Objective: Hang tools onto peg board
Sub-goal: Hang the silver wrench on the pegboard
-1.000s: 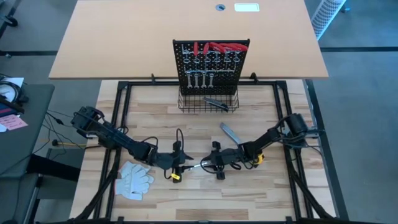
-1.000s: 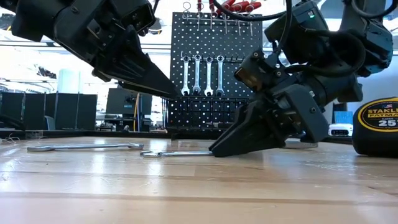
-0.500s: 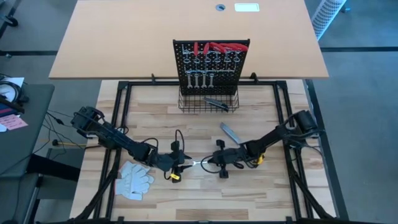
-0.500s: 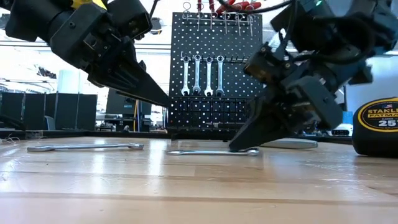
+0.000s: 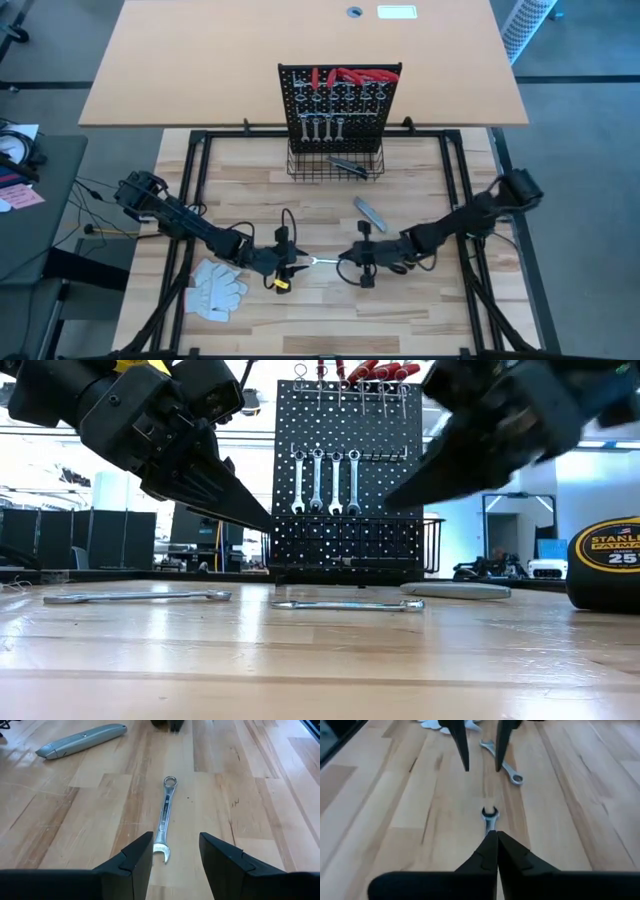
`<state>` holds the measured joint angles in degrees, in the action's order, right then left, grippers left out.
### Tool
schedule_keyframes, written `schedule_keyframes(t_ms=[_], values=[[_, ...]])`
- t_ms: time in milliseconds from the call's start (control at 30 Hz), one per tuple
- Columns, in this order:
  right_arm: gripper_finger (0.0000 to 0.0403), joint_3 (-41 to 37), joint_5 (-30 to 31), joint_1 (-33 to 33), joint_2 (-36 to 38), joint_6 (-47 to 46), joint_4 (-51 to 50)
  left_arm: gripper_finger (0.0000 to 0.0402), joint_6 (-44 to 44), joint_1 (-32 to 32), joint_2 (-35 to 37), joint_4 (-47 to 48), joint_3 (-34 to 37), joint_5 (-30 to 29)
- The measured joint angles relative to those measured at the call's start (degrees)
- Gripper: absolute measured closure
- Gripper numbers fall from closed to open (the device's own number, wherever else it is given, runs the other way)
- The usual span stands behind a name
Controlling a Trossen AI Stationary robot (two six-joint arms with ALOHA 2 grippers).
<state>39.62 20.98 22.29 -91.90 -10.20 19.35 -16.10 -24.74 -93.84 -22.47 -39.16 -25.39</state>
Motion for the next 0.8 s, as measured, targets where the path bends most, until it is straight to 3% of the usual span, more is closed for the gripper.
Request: schedule_keyframes(t_ms=[167,300,467,800], values=[[0.0332,-1.72,1.66,4.02,3.20,-6.87,-2.31,0.0244,0.32,-0.01,0.00,-1.26,0.02,0.01],[0.0268,-4.04,2.26,6.55,0.56,-10.94,-2.46,0.0244,0.40,-0.04,0.00,-1.47,0.02,0.01],[0.0210,-4.83,8.08,7.24,-4.16,-12.84,-0.81,0.0244,0.36,-0.01,0.00,-1.49,0.02,-0.39],[0.0189,-4.61,9.26,3.93,-16.07,-13.22,10.76,0.0244,1.05,-0.01,0.00,-1.75,0.02,-1.02]])
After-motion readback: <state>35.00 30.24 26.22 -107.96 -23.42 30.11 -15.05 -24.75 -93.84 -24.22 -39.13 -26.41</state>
